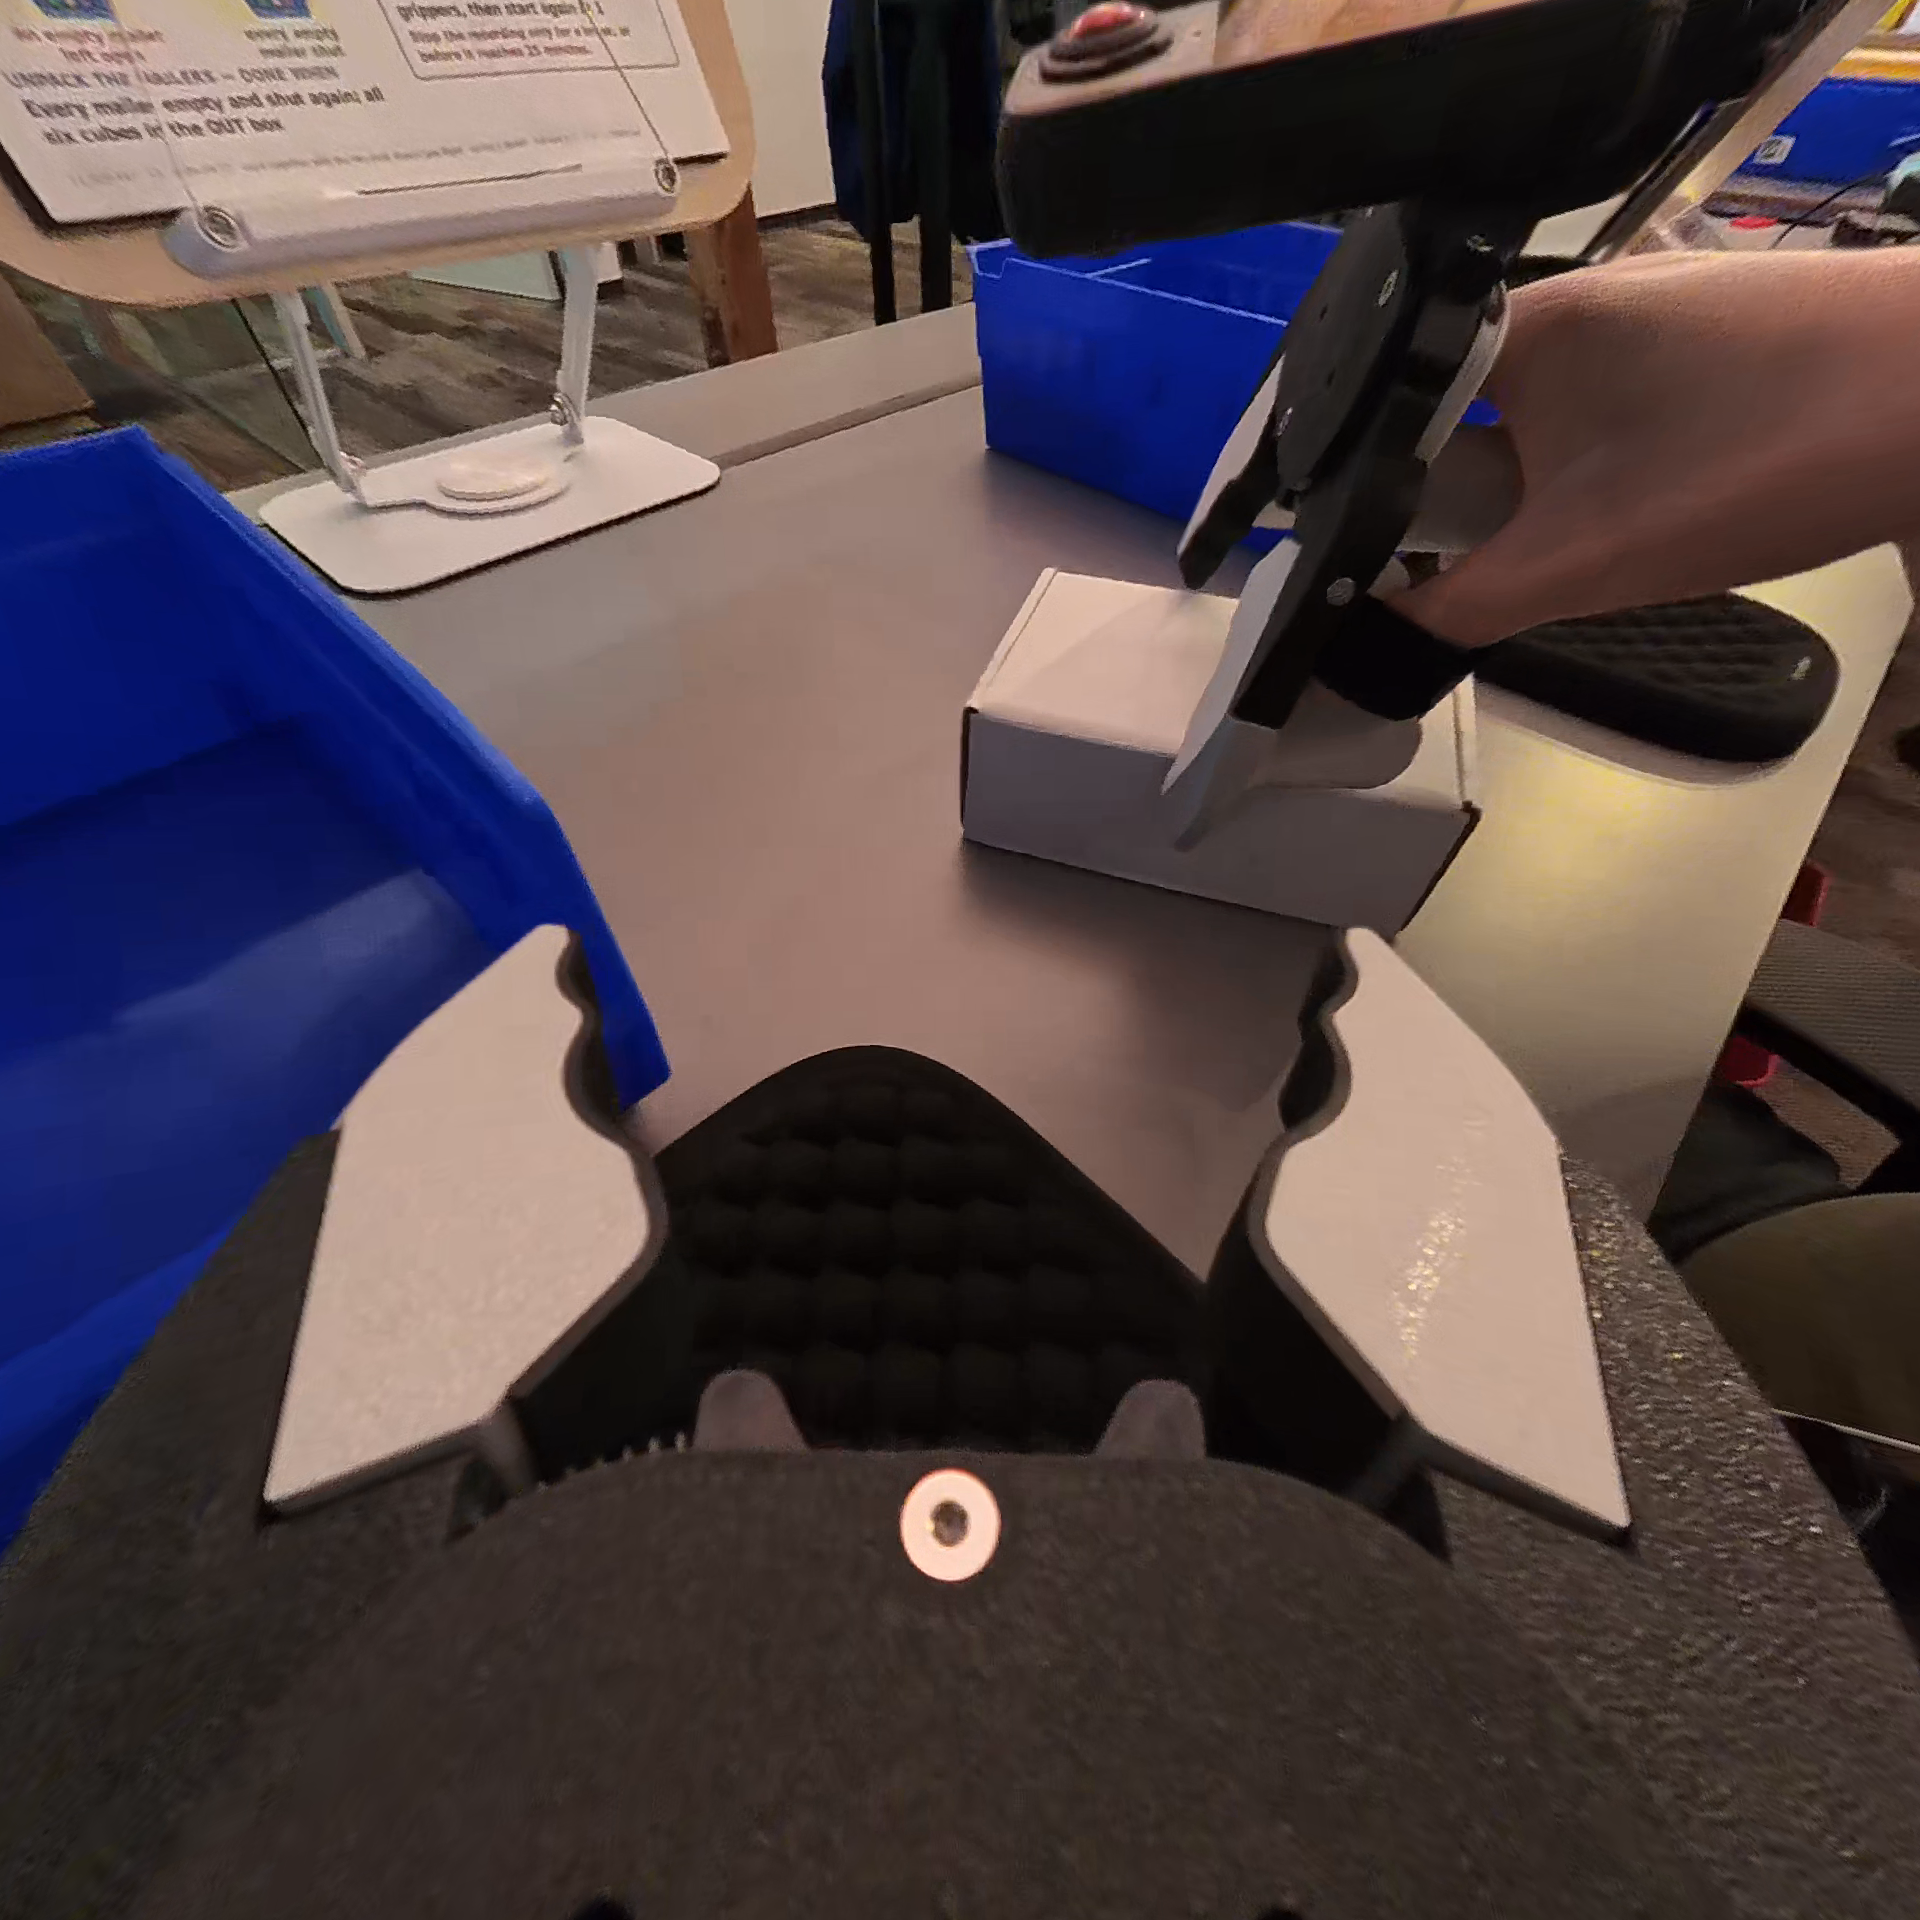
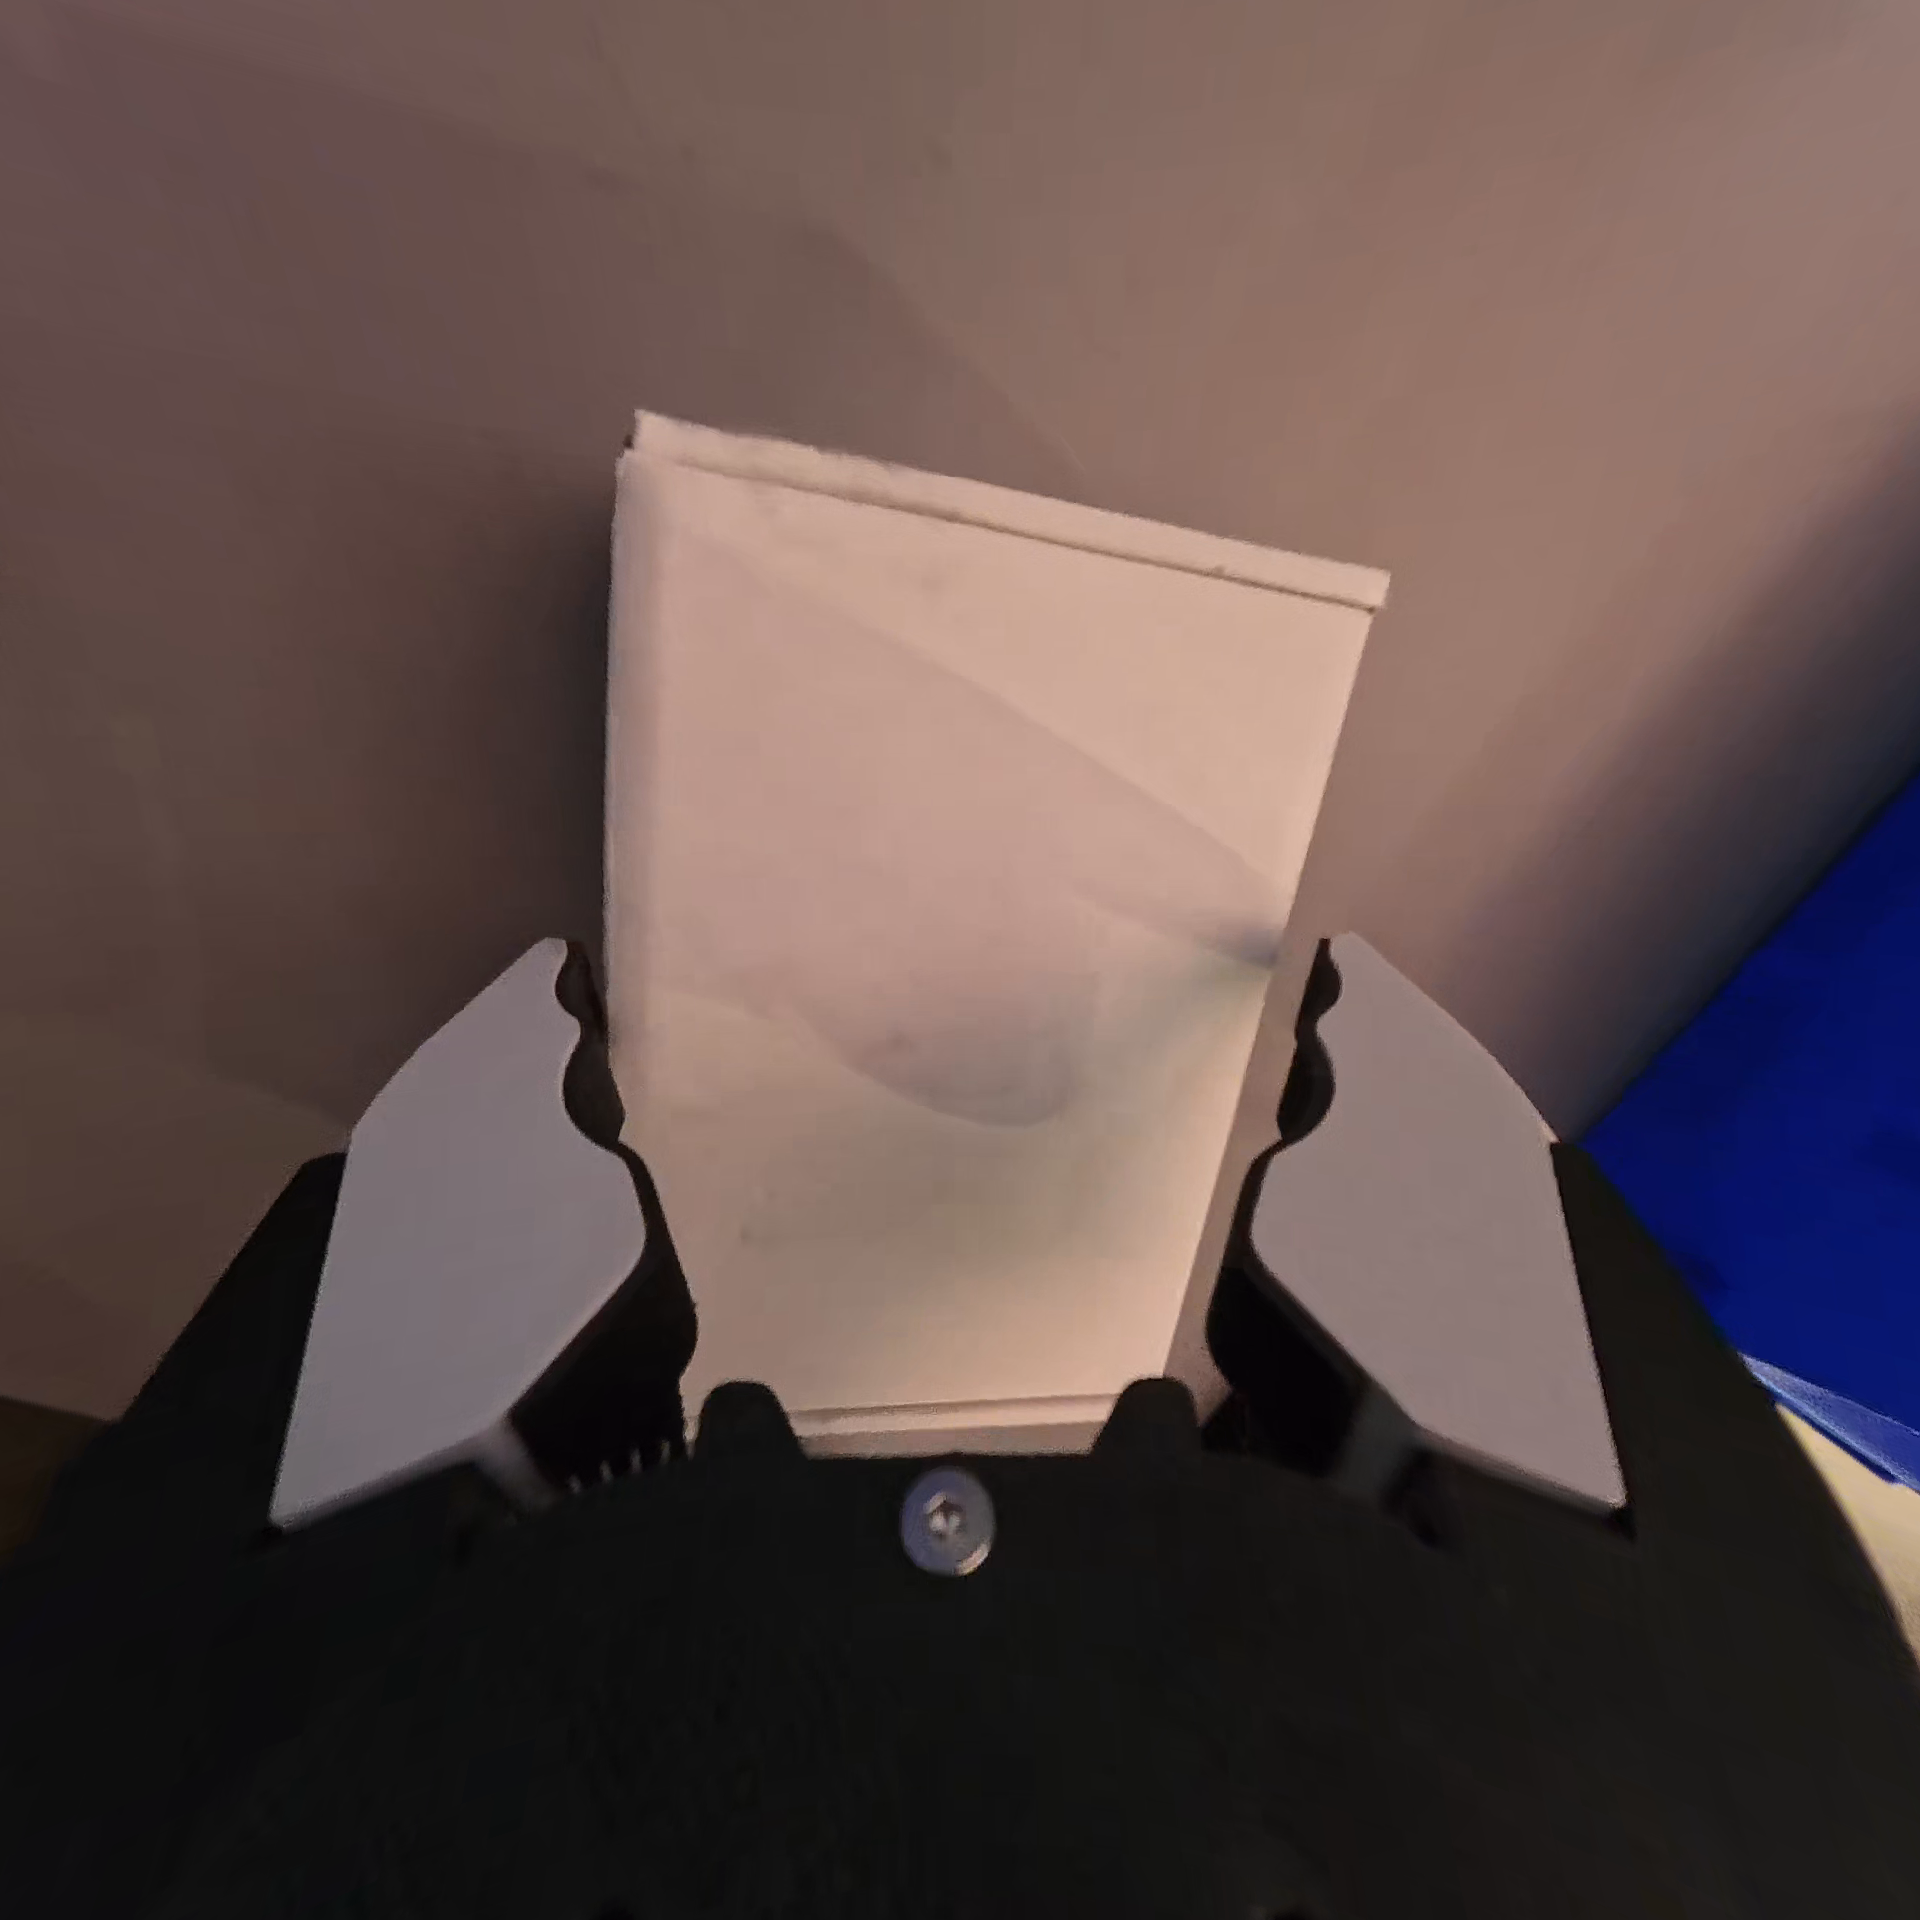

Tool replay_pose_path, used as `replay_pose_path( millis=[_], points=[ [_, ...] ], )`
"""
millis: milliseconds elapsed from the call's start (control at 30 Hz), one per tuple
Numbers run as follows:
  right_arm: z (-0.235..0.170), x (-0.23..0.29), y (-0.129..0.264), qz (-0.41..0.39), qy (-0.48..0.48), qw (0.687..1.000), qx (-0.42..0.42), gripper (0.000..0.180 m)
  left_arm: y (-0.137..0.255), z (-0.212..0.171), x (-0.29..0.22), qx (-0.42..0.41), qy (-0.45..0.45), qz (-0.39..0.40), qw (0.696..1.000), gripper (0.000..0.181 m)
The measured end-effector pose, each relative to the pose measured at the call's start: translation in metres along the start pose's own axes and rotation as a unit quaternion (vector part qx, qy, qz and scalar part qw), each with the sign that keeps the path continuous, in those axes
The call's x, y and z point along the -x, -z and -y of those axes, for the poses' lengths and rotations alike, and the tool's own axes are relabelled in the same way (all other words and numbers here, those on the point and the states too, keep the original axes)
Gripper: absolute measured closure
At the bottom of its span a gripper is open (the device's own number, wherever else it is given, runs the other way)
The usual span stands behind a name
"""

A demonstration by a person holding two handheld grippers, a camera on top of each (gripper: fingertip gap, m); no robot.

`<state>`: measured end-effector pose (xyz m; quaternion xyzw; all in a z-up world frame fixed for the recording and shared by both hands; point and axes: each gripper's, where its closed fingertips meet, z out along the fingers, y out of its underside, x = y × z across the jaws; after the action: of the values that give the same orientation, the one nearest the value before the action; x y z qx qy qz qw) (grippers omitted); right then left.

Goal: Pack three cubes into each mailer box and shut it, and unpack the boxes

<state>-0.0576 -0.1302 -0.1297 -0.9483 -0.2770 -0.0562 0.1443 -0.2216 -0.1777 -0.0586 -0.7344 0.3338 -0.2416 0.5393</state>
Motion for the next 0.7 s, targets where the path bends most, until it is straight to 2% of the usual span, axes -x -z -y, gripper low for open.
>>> replay_pose_path(
  millis=[167,400,700],
  points=[
    [-0.006,-0.008,-0.004,0.016,-0.005,1.000,0.026,0.053,0.000,0.004,0.000,0.011,0.014,-0.021,1.000,0.057],
    [-0.016,-0.009,-0.009,0.050,-0.009,0.996,0.070,0.052,-0.006,0.023,0.011,0.018,-0.028,0.008,0.999,0.059],
    [-0.021,-0.008,-0.011,0.044,0.006,0.995,0.086,0.049,-0.009,0.008,0.008,0.020,-0.015,-0.008,1.000,0.063]
  ],
)
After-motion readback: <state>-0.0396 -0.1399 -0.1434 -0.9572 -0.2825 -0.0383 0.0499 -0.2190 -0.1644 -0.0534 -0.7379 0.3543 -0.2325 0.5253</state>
